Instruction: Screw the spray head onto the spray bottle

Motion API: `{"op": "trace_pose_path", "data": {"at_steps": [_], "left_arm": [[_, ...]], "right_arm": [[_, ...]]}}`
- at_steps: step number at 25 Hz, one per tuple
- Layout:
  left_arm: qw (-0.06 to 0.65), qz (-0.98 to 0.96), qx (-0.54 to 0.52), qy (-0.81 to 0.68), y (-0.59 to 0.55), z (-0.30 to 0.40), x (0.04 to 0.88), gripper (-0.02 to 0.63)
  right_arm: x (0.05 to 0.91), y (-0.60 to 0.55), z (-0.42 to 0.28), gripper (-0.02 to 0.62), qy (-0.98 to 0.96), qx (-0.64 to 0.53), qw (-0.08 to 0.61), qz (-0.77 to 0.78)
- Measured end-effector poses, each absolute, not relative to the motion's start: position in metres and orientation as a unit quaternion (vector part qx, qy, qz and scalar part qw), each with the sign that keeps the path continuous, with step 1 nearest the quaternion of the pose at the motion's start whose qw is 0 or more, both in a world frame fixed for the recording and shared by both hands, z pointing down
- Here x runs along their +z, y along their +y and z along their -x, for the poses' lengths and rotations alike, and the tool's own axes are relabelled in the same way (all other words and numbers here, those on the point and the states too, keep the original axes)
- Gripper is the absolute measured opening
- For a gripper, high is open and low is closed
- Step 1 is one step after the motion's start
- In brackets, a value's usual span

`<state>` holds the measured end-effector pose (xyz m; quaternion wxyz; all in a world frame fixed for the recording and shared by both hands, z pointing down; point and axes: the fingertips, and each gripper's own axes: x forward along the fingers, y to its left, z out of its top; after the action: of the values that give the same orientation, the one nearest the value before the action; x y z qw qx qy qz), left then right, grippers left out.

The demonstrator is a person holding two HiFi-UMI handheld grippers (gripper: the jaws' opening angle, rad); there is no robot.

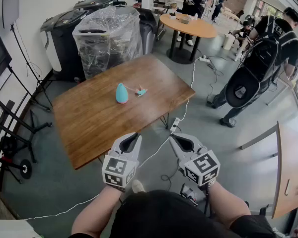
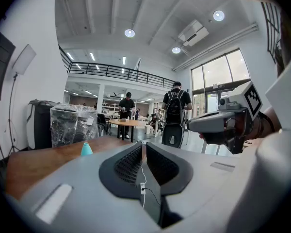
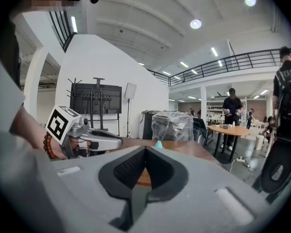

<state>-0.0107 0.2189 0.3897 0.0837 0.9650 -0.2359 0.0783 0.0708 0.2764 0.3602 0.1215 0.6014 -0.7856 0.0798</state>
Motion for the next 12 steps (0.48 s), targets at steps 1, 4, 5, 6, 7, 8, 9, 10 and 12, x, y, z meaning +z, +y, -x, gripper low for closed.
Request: {"op": "trace_pose_path", "data": {"at_steps": [1,4,5,6,7,8,9,10,12], "left_arm": [[0.081,-0.965,0.079,-0.237,0.207,0.013,0.388,0.031],[0.078,-0.965,0.079,-0.239,0.175,0.019,0.386,0.034],[0.079,-0.964,0.08,-0.239,0.167,0.02,0.387,0.034],[0.08,-0.964,0.084,-0.238,0.16,0.021,0.389,0.034],[0.081,-0.964,0.088,-0.237,0.154,0.02,0.392,0.035],[0.082,-0.964,0.092,-0.237,0.148,0.02,0.396,0.037],[0.084,-0.963,0.096,-0.237,0.142,0.019,0.4,0.037],[0.087,-0.962,0.101,-0.237,0.137,0.017,0.404,0.037],[0.093,-0.96,0.11,-0.239,0.125,0.013,0.415,0.041]], "right_arm": [[0.36,0.263,-0.067,-0.008,-0.786,0.079,0.122,-0.6],[0.359,0.225,-0.057,-0.008,-0.791,0.077,0.13,-0.593],[0.36,0.213,-0.054,-0.008,-0.793,0.076,0.134,-0.59],[0.362,0.203,-0.052,-0.008,-0.794,0.077,0.137,-0.587],[0.363,0.192,-0.051,-0.008,-0.796,0.078,0.138,-0.584],[0.365,0.182,-0.05,-0.008,-0.798,0.08,0.14,-0.581],[0.367,0.173,-0.049,-0.008,-0.8,0.081,0.141,-0.578],[0.369,0.164,-0.049,-0.008,-0.802,0.082,0.143,-0.574],[0.374,0.147,-0.051,-0.008,-0.807,0.085,0.147,-0.566]]}}
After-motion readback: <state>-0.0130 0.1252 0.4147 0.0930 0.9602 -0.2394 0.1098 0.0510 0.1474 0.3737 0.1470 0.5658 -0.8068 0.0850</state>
